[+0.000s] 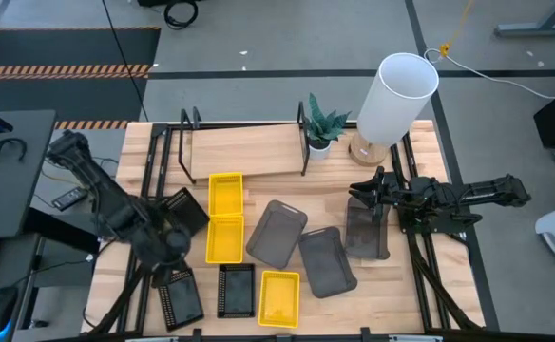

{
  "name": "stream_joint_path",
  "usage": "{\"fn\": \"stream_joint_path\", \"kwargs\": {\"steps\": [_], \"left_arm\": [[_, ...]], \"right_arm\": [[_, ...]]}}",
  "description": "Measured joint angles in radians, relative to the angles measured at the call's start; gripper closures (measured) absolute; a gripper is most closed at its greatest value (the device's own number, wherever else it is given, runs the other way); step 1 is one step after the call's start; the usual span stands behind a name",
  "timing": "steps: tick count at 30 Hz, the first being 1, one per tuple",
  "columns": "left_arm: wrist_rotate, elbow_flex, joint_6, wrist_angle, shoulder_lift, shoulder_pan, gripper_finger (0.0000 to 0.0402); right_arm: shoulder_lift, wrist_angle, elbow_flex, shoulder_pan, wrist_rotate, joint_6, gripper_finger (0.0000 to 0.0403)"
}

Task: Stack baskets on shelf by color
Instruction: Stack the bottom left black basket on top of the bottom black basket

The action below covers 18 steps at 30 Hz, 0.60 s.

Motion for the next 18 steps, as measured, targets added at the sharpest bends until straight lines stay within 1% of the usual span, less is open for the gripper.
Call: {"fn": "stream_joint_path", "kwargs": {"steps": [5,9,14,18], "left_arm": [[0.013,0.067,-0.172,-0.047,0.078,-0.049,0.039],[0.007,0.15,-0.265,-0.042,0.187,-0.095,0.0391],[0.015,0.274,-0.295,-0.037,0.366,-0.145,0.0391],[0.014,0.344,-0.294,0.043,0.503,-0.182,0.0391]], "right_arm": [[0.0,0.0,0.0,0.0,0.0,0.0,0.0294],[0.0,0.0,0.0,0.0,0.0,0.0,0.0294],[0.0,0.0,0.0,0.0,0.0,0.0,0.0294],[0.0,0.0,0.0,0.0,0.0,0.0,0.0294]]}}
